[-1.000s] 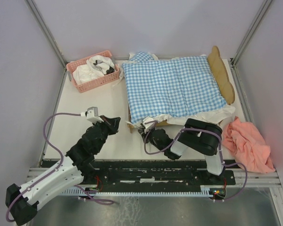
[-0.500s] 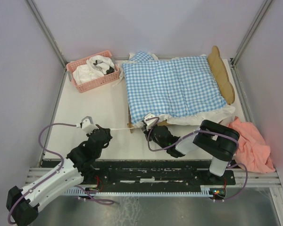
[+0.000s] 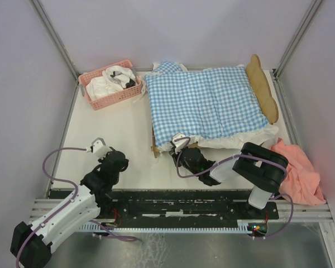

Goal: Set up the pet bed
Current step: Tie the ropes to the bed frame, then adjust the mattress on the bed frame.

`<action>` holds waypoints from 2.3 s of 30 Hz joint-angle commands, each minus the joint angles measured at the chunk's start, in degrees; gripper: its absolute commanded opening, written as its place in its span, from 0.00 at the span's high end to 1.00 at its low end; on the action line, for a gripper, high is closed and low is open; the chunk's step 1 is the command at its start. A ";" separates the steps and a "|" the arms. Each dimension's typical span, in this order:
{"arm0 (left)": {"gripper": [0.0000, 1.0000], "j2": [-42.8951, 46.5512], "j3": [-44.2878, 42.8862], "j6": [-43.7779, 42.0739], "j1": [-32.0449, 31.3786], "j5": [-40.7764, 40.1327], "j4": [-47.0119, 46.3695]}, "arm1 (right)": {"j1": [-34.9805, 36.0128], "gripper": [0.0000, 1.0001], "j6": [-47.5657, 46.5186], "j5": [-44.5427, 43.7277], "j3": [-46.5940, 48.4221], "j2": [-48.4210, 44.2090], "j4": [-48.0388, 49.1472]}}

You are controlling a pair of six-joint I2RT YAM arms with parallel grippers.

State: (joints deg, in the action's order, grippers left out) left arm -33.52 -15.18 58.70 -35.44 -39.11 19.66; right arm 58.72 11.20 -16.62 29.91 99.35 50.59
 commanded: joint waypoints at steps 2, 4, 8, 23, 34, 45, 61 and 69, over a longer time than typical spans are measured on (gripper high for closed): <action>0.97 -1.42 -1.88 -0.10 1.03 0.22 -3.81 | -2.29 0.98 0.15 0.12 1.42 -1.48 1.46; 0.97 -0.63 -0.31 -2.99 0.99 3.24 -7.75 | -2.29 0.96 -0.12 3.79 2.56 -1.42 -0.52; 0.75 1.22 0.65 -7.52 0.99 6.56 -12.85 | -2.29 0.83 0.92 8.28 3.59 -3.15 -6.07; 0.43 -7.67 -2.80 -20.85 0.81 32.60 -31.33 | -2.14 0.47 6.37 15.78 9.49 -32.15 -51.85; 0.45 -15.56 -3.17 -19.68 0.20 34.72 -37.01 | -1.81 0.42 28.42 -1.19 6.81 -33.18 -40.97; 0.46 -13.13 -1.83 -19.15 0.20 33.99 -35.48 | -1.72 0.27 29.16 -4.11 6.75 -17.87 -20.93; 0.47 -16.19 0.01 -17.84 0.20 34.28 -39.12 | 1.87 0.40 33.57 9.58 3.57 -23.26 -13.93; 0.47 -11.69 -1.85 -17.46 0.15 35.00 -32.34 | 2.83 0.41 30.05 6.77 3.71 -26.64 -27.19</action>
State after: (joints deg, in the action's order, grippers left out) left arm -48.53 -14.81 40.64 -35.11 -5.28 -14.74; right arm 61.34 44.27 -8.01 32.53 77.10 31.77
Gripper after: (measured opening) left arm 0.532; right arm 0.586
